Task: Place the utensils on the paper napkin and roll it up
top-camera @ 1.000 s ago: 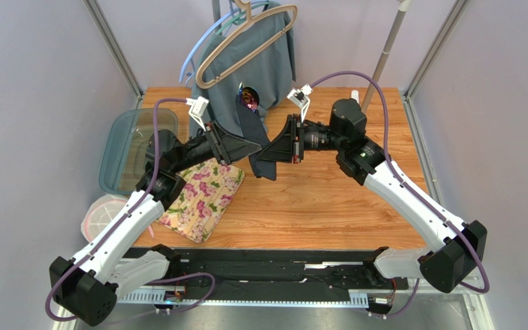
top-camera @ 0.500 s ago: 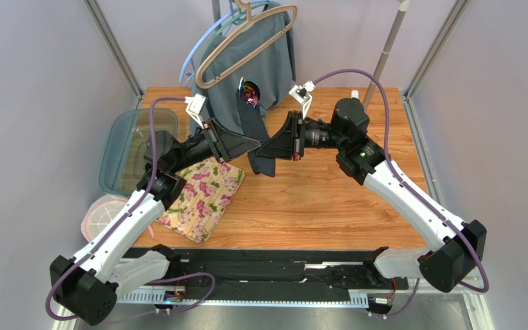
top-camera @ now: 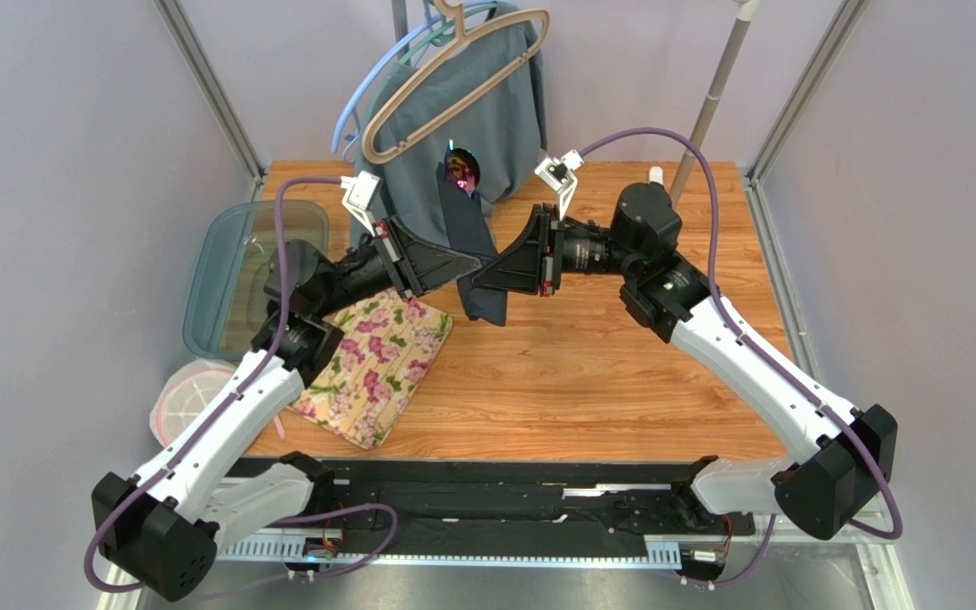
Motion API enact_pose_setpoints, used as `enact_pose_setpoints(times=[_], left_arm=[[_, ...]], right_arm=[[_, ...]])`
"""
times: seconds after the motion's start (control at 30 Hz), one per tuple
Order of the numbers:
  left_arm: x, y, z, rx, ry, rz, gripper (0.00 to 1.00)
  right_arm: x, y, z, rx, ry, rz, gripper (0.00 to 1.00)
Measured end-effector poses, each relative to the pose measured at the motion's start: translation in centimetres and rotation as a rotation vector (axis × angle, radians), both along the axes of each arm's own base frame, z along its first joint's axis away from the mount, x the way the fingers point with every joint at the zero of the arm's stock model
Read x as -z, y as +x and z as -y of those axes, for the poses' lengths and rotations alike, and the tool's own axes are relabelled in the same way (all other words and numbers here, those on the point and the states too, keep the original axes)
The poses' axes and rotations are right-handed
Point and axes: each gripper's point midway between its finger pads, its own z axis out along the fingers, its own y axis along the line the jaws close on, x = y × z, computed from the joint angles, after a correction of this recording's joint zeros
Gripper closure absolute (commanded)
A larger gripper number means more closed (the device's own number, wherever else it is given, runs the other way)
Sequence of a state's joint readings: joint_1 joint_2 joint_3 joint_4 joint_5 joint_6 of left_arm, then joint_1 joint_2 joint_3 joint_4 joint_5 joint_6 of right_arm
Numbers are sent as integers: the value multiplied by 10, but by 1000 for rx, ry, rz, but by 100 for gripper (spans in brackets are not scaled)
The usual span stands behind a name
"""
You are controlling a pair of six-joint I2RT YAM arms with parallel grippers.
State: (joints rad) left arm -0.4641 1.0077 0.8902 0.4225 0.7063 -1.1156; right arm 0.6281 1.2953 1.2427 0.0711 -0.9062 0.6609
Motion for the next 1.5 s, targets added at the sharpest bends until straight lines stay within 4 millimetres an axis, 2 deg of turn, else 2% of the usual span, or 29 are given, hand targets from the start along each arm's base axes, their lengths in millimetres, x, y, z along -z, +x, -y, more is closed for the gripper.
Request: enact_pose_setpoints(times=[0.07,0.13,0.2,0.3,0.37,0.5,0.57,0.6,0.7,0.87,1.07,1.2,1.33,1.4,1.5], left_arm=[[1,0,0,-3,10,19,100],[3,0,-1,-6,25,41,100],[5,-2,-2,-4,42,57,100],[10,-2,-6,-9,71,75,100],[14,0,-9,-20,88,81,100],[21,1,-15,-35,119,94,100],[25,0,-20,-43,141,104,100],[26,0,-24,-49,151,108,100],[30,1,-41,-89,182,127,100],[46,13,-90,-199,274,133,100],[80,29,-164,-322,389,34,100],[79,41,-211,-397,442,-14,100],[78,65,-255,-445,545,-42,100],[89,77,-272,-448,602,-75,100],[120,90,-295,-431,689,-165,100]], right_arm=[[1,0,0,1,-4,9,91],[3,0,0,-1,-10,17,84],[6,-1,-1,-4,-17,20,70],[7,-2,-1,-9,-22,34,55],[8,-2,-1,-11,-26,44,51],[14,-2,0,-12,-46,48,31],[18,-3,0,-12,-60,43,23],[21,-3,1,-11,-68,44,14],[28,-3,4,-6,-98,39,4],[33,-2,14,19,-130,43,0],[40,0,24,46,-158,52,0],[51,0,27,48,-183,33,0],[57,-1,29,45,-201,23,0],[58,0,29,45,-204,28,0],[60,0,30,46,-209,28,0]])
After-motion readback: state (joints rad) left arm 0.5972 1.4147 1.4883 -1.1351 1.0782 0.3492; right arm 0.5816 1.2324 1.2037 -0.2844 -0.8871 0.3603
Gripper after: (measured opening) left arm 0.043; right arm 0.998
